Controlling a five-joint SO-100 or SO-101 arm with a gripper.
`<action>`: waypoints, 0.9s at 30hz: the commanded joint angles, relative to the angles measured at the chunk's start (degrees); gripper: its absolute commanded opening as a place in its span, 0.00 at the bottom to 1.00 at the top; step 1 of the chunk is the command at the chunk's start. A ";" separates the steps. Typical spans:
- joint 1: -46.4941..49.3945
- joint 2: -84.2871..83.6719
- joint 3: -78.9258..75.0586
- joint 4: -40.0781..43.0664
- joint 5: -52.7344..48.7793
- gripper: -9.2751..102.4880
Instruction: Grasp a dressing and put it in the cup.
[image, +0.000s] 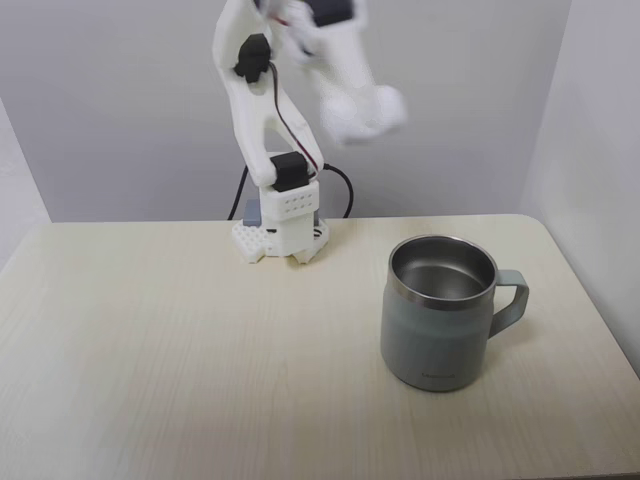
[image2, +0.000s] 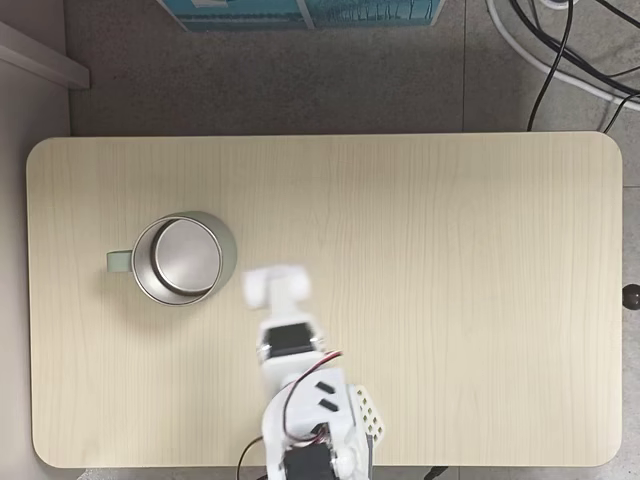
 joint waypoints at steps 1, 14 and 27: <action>-4.57 5.27 -2.02 -3.96 -1.85 0.09; -9.40 25.75 -10.02 -14.41 -8.09 0.08; -9.67 18.90 -15.73 -13.71 -10.63 0.38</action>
